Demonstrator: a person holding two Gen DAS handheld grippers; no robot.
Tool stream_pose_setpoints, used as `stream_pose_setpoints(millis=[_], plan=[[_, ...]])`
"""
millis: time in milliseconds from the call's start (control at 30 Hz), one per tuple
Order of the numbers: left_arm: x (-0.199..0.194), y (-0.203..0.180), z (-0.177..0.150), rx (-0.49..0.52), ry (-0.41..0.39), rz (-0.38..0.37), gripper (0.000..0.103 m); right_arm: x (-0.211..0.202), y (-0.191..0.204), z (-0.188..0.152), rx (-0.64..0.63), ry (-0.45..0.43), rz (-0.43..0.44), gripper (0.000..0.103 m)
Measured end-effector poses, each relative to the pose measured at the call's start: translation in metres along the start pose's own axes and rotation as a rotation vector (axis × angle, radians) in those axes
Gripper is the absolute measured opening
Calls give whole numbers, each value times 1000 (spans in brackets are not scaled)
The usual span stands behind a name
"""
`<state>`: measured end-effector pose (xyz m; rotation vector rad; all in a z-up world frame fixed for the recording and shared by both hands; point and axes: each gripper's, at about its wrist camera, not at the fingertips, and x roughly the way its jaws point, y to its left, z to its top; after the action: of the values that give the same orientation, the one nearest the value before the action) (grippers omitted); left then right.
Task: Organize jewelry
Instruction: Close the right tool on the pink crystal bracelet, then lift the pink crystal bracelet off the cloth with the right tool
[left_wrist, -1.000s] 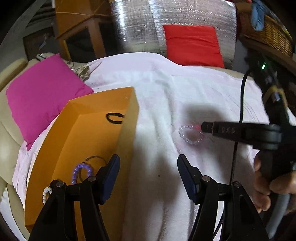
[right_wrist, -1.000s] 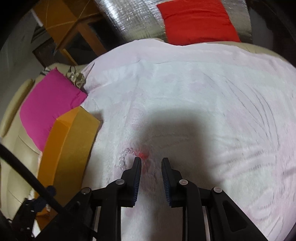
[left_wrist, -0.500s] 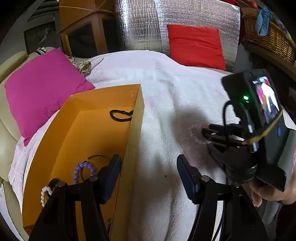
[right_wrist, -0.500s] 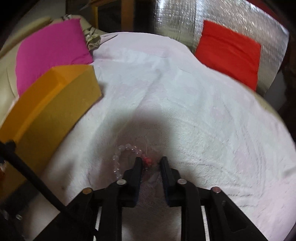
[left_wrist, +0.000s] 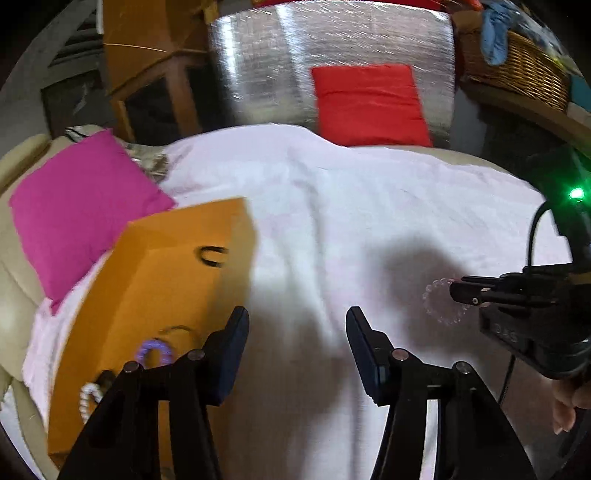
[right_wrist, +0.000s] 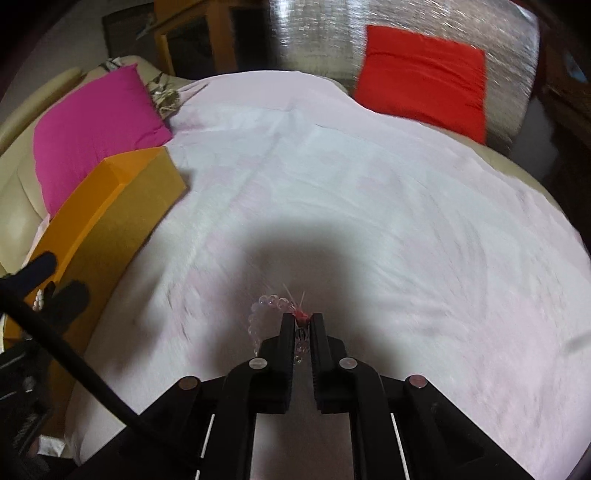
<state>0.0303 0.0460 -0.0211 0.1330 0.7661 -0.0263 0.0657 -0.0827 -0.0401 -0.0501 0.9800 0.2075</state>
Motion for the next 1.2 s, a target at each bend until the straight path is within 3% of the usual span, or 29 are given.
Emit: stream_pose_setpoints(millis=[167,333,567,833,1200], plan=[[15,-26,-4,1,72,-90,56,-16,-34,-27,82,55,-40,9],[32,-38,-8,-3,131,-92,56,-18,-45,-48,99,94,-54,9],[54,-46,-12,-6,200,-83,56,-12,-43,-45,68,92,-51,11],[59,-48,-12,14,188,-75,58,-10,-43,-46,25,78,-42,11],[62,-43,-18,3,154,-56,76,-6,-37,-41,20,75,-46,11]])
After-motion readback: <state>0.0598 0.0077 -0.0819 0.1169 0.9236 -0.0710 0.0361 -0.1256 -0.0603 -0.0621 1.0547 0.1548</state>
